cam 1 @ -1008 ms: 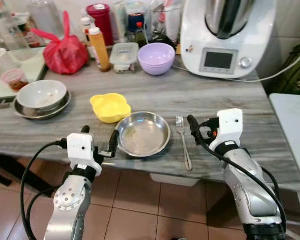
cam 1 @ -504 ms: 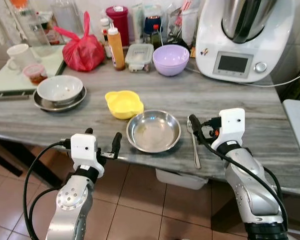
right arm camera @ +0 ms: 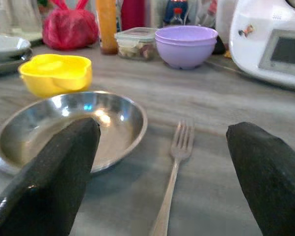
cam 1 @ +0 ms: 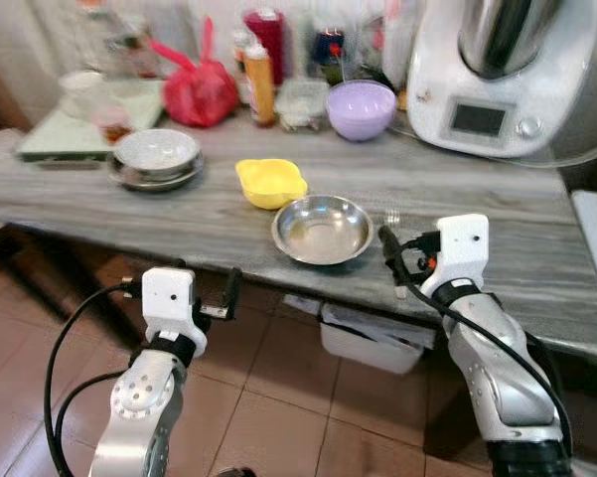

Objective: Setting the table

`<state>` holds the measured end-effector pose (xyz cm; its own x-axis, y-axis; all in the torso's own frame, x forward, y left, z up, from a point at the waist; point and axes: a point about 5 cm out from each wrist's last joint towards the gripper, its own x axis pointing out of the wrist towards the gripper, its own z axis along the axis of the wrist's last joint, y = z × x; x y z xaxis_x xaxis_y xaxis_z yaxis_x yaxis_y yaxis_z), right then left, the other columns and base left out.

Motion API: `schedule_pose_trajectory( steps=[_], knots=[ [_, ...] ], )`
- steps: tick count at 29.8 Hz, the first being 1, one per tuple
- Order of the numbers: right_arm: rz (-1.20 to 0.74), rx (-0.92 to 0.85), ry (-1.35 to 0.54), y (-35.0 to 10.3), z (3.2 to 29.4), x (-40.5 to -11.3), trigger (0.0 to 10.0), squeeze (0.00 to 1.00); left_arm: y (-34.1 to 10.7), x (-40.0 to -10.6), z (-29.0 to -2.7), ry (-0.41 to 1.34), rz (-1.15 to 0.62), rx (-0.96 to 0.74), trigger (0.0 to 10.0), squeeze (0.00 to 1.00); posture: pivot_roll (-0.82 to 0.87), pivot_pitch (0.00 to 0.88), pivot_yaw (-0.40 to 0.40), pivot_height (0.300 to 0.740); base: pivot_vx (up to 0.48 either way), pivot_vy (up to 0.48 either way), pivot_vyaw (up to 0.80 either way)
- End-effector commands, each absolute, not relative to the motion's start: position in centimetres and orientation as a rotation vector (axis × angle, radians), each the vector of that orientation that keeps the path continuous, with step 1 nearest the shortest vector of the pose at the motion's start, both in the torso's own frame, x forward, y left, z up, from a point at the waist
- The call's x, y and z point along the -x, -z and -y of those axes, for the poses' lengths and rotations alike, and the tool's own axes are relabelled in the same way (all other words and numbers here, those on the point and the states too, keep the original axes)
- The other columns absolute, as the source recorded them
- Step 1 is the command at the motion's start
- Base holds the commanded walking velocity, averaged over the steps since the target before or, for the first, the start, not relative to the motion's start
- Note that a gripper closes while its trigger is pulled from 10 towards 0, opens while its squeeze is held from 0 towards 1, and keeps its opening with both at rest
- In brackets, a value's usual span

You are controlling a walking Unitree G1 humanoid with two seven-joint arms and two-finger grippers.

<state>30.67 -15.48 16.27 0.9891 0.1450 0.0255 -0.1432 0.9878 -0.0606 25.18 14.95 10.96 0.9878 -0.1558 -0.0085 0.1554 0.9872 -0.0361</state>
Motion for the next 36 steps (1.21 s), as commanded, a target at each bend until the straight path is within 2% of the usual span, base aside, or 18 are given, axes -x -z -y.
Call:
schedule_pose_trajectory(
  steps=[1,13,28,36],
  knots=[
    [0.026,0.059,-0.125,-16.14,15.85,-30.68,10.0,0.0,-11.72,-25.62,-15.23,0.156,0.013,0.013,10.0,0.0,-0.13,0.077,0.056,0.74,-0.292,0.0,0.0],
    [0.034,0.064,-0.103,-16.34,16.12,-30.88,10.0,0.0,-11.61,-25.62,-15.18,0.163,0.006,0.004,10.0,0.0,-0.14,0.077,0.057,0.74,-0.303,0.0,0.0],
    [0.044,0.064,-0.094,-16.57,16.26,-31.19,10.0,0.0,-11.6,-25.78,-14.9,0.17,0.012,0.002,10.0,0.0,-0.14,0.07,0.054,0.74,0.0,0.0,0.0],
    [0.04,0.064,-0.095,-16.47,16.14,-31.15,10.0,0.0,-11.6,-25.84,-14.82,0.179,0.012,0.004,10.0,0.0,-0.14,0.073,0.06,0.74,0.0,0.0,-0.62]
  ],
)
